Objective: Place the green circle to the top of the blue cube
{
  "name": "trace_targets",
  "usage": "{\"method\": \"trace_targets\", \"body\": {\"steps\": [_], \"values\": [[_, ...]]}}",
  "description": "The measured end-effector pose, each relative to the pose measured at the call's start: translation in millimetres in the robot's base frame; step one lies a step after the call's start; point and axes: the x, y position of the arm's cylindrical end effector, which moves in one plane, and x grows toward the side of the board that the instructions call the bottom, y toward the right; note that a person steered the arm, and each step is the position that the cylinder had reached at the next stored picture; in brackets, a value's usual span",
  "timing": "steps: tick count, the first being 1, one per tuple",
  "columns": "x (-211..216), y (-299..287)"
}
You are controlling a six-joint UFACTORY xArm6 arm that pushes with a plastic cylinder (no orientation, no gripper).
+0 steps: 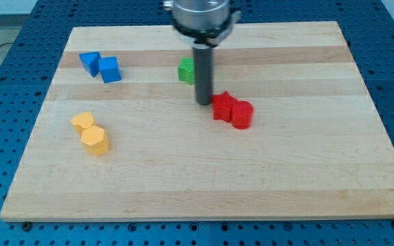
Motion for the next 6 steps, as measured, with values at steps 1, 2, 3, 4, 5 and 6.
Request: {"method": "trace_targets", "body": {"steps": [1, 2, 3, 4, 5, 6], "values": [[-21.9, 29.7], [-65.3, 31.0], [-100.2, -0.3], [-127.4, -46.3], [-138.6, -101.8], [-140.3, -125.2]]}}
